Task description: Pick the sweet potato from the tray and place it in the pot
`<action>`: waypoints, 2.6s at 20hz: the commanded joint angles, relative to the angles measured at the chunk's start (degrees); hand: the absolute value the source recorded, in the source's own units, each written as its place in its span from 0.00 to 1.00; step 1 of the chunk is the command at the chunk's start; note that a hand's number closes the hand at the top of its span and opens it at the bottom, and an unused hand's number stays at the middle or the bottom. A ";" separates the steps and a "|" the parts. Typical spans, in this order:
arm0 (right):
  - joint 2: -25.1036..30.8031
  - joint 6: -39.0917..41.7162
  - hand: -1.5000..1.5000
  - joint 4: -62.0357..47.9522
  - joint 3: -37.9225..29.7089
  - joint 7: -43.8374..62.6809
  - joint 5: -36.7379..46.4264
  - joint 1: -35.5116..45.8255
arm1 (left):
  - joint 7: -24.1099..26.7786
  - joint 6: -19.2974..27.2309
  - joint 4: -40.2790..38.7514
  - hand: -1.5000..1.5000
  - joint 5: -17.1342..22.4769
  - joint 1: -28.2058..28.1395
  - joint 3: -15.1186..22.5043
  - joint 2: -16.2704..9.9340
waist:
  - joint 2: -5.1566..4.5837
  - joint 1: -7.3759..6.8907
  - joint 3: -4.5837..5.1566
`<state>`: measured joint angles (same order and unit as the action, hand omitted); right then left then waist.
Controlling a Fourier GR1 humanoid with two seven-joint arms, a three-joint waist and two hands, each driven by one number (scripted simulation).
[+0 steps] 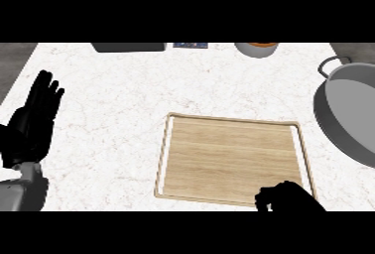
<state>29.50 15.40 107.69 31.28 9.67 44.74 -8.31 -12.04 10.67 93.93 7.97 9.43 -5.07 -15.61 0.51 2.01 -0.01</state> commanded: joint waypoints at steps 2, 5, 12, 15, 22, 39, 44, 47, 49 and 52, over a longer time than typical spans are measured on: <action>3.15 -9.25 1.00 12.00 -6.77 -3.73 -3.04 -10.57 | 0.16 -0.55 0.72 0.50 0.38 -0.77 -1.21 -0.76 | -0.06 0.00 -0.01; 0.20 -13.41 1.00 18.39 -14.37 -1.88 -6.97 -9.98 | -0.89 0.15 2.04 0.50 -0.56 -0.93 0.70 0.37 | 0.14 0.63 -0.03; -1.83 -19.02 1.00 28.36 -30.67 -0.33 -15.68 -14.37 | -1.44 -0.42 2.42 0.50 -0.23 -0.39 -0.38 -0.49 | -0.24 -0.65 -0.02; -2.16 -18.22 1.00 31.48 -37.80 0.13 -23.07 -14.99 | 0.93 -1.36 -2.33 0.50 0.08 1.47 -0.59 0.34 | -0.41 -0.26 0.02; 1.37 -13.83 1.00 13.30 -56.82 -7.69 -36.57 -8.42 | -2.49 -0.45 -1.77 0.50 -0.84 4.75 -0.68 0.49 | -0.45 -1.30 -0.04; 9.03 -25.15 1.00 -26.25 -56.41 -21.23 -16.50 11.85 | -0.85 -2.28 -0.63 0.50 -1.83 3.87 0.38 2.18 | -1.33 -3.88 -0.08; 8.35 -31.88 1.00 -45.66 -52.59 -26.01 -10.64 22.57 | -2.94 -1.04 -2.82 0.50 -2.96 6.96 0.89 3.04 | -0.98 -3.32 -0.08; 12.08 -31.86 1.00 -60.49 -53.72 -32.07 -10.78 31.29 | 0.24 -2.94 -4.79 0.50 -2.12 6.48 -0.57 2.16 | -1.20 -3.91 -0.11; 9.29 -35.62 1.00 -67.05 -53.19 -36.60 -9.57 30.78 | -4.60 -1.46 -0.28 0.50 -2.02 6.76 -0.19 2.28 | -1.09 -4.14 -0.19; 10.79 -30.04 1.00 -75.81 -55.46 -35.53 -12.80 36.14 | -1.54 -3.13 -1.34 0.50 -1.76 5.68 -0.62 1.75 | -1.37 -4.62 -0.23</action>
<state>39.78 -15.70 43.31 -23.19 -23.74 32.39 22.76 -13.61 7.80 92.57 6.11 14.35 -5.31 -13.54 -0.63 -2.12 -0.17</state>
